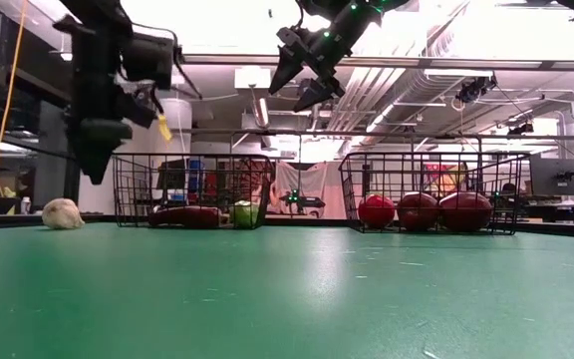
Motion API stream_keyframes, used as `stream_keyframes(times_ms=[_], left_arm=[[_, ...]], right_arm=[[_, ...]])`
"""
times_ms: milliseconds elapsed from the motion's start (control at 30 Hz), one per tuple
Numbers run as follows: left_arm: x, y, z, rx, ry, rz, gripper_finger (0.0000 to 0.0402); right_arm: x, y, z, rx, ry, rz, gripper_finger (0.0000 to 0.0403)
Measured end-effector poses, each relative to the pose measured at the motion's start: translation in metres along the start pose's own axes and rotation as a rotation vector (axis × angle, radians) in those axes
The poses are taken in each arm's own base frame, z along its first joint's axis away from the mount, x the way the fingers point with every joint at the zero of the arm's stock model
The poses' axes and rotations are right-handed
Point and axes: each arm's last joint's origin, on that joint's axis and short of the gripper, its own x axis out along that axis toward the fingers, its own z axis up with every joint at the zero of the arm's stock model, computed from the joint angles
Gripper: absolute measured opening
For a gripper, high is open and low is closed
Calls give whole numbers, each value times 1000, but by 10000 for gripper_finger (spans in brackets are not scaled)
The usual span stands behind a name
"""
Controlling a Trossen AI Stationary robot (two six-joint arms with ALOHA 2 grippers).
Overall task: Sort produce into baskets
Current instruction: Put the left white garlic into the left wire basket
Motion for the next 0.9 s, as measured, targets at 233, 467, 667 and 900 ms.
stream_keyframes(times_ms=[233, 467, 667, 900], left_arm=[[-15, -21, -25, 159, 4, 10, 264], [5, -39, -33, 322, 122, 141, 264], [33, -46, -22, 449, 276, 215, 264], [54, -51, -16, 473, 373, 220, 264]], right_arm=[[0, -1, -1, 0, 5, -17, 369], [2, -1, 1, -9, -23, -41, 369], [8, -1, 1, -7, -28, -39, 369], [10, 0, 0, -1, -21, -38, 369]])
